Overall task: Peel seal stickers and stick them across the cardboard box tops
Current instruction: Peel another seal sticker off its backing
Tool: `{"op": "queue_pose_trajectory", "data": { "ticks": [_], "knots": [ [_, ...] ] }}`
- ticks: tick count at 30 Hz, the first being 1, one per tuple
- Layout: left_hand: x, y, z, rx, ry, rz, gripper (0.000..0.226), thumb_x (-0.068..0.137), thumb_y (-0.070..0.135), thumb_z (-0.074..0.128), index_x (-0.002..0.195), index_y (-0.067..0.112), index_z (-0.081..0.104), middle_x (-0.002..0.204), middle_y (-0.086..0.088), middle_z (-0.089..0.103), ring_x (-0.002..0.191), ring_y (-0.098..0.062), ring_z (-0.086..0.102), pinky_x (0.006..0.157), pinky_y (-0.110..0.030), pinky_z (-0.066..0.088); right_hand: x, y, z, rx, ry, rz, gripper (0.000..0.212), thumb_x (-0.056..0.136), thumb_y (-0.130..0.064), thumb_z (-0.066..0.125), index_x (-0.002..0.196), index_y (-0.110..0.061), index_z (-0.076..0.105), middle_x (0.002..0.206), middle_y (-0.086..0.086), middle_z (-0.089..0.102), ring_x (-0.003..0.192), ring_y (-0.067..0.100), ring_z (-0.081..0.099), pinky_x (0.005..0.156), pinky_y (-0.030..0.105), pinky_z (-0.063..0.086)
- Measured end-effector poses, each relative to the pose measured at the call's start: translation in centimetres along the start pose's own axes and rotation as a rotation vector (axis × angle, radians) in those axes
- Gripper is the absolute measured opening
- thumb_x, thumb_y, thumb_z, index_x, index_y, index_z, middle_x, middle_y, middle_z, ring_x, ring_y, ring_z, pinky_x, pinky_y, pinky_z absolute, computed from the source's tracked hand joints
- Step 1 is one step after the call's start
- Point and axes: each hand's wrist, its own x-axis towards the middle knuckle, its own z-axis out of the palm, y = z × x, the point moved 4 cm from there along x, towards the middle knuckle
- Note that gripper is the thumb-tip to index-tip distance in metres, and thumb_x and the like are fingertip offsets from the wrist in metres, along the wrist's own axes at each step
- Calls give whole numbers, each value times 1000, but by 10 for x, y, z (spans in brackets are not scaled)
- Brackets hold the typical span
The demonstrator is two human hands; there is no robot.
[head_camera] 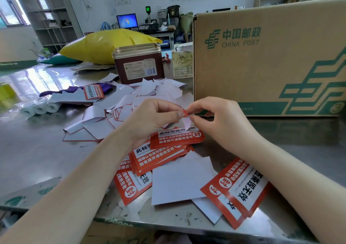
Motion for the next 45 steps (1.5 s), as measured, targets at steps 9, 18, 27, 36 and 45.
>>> {"op": "queue_pose_trajectory", "data": {
  "ticks": [9,18,27,36,45],
  "knots": [
    [2,0,0,-5,-1,52,11,84,21,65,82,20,76,84,3,73,82,-12,68,73,-25,57,0,-1,-2,-12,48,-27,19,87,-13,60,103,-17,69,92,-5,66,82,4,57,72,9,44],
    [2,1,0,93,25,112,13,86,21,62,84,23,75,82,9,72,83,-9,66,72,-19,55,0,-2,-1,20,25,-2,16,85,-23,62,99,-18,69,84,-12,60,76,0,56,68,7,45],
    [-1,4,1,24,-6,127,13,86,15,62,86,17,75,88,5,71,91,-15,66,87,-35,53,1,4,-2,111,43,94,13,88,-25,58,95,-22,68,79,-16,62,75,-4,58,66,3,45],
    [0,0,7,-327,-169,36,15,82,23,62,90,10,63,98,-17,68,95,-34,65,89,-41,51,1,5,-3,380,-6,191,13,89,-26,56,93,-21,67,85,-9,68,78,1,64,66,15,54],
    [3,-1,2,-426,4,-85,12,93,10,48,83,11,54,82,-12,72,72,-21,71,75,-36,55,1,4,-5,458,42,182,10,90,-22,57,91,-18,65,90,-4,68,85,8,65,73,21,55]
  ]
}}
